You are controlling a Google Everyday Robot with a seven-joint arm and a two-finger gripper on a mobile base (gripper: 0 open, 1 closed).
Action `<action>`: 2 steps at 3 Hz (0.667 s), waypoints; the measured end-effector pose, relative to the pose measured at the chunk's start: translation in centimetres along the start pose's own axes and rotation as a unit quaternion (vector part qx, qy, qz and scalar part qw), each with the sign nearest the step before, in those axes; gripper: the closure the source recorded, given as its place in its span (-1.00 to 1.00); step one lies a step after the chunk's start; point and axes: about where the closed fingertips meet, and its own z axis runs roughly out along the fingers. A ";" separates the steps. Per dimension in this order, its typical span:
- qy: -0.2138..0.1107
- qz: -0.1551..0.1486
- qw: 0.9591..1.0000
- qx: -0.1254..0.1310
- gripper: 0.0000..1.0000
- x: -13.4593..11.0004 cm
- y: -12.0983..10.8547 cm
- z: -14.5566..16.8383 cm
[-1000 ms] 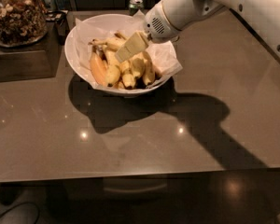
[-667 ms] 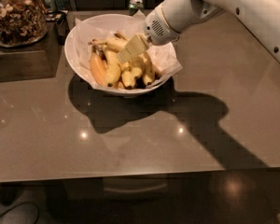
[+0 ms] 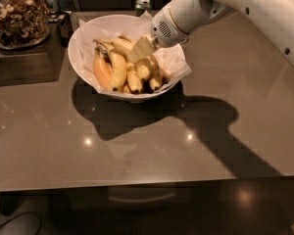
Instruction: Pick banana from white bowl
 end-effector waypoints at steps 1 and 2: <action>0.000 0.004 1.000 0.005 0.83 0.2 -0.1 -0.1; 0.000 0.010 1.000 0.015 1.00 0.7 -0.4 -0.3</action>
Offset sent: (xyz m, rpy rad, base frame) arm -0.0015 -0.0258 -0.0237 -0.0234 -0.0068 -0.1009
